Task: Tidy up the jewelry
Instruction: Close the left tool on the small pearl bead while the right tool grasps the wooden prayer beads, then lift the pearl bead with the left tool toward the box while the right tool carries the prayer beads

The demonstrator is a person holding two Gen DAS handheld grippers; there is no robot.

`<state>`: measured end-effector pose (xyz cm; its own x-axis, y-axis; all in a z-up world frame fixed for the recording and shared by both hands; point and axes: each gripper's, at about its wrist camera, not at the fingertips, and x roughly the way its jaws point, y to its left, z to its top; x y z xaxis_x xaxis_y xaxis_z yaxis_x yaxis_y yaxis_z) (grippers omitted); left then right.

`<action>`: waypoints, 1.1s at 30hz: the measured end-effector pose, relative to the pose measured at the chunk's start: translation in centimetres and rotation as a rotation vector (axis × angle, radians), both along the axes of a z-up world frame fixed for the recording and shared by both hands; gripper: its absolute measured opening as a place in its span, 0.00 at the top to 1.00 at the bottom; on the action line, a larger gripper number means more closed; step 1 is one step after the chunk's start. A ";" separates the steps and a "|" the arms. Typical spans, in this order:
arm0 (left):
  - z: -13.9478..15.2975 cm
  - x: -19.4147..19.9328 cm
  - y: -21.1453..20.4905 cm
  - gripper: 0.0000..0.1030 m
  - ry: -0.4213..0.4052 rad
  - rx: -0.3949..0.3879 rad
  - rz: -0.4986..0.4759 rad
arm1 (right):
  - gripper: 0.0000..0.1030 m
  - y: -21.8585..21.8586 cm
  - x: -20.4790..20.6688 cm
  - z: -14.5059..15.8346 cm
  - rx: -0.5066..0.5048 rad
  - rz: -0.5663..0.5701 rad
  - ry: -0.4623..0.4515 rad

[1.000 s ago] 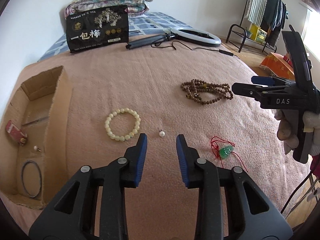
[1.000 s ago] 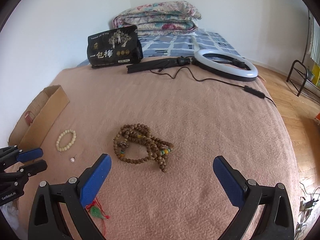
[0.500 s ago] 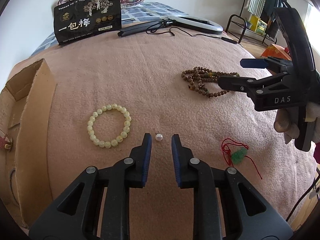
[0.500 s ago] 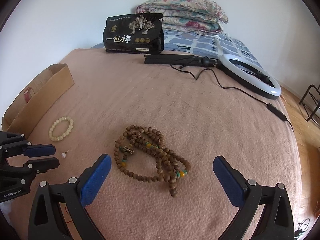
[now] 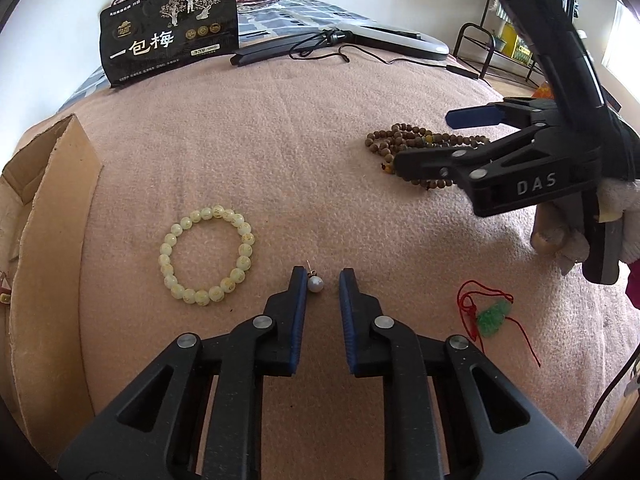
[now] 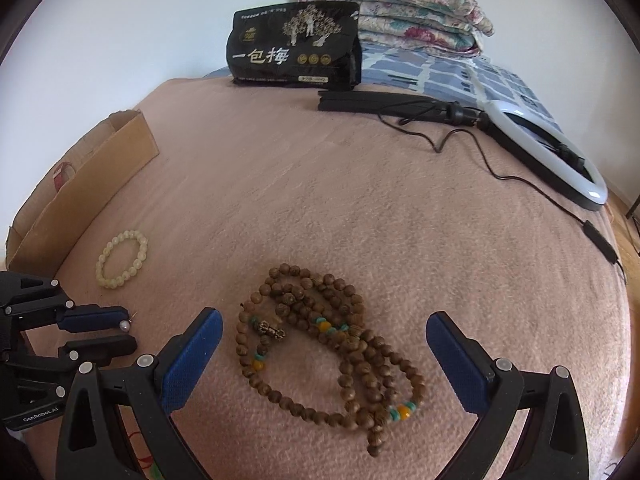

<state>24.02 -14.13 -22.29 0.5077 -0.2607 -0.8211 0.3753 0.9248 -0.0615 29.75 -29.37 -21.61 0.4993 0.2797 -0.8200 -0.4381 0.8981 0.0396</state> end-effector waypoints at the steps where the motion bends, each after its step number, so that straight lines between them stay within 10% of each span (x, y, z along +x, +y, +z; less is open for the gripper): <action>1: 0.0 0.0 0.0 0.86 -0.001 0.000 0.000 | 0.00 0.2 0.1 -0.2 -0.004 0.004 0.004; 10: -0.1 0.0 0.1 0.92 -0.010 0.004 -0.002 | 0.01 0.3 0.4 -1.4 -0.030 0.002 0.032; 25: 0.2 -0.4 0.1 0.94 -0.012 -0.003 0.006 | 0.79 -0.5 0.0 -0.7 0.008 0.013 0.058; 33: 0.7 -0.8 0.1 0.94 -0.018 -0.009 0.010 | 0.87 -0.6 -0.9 -0.1 0.007 -0.015 0.047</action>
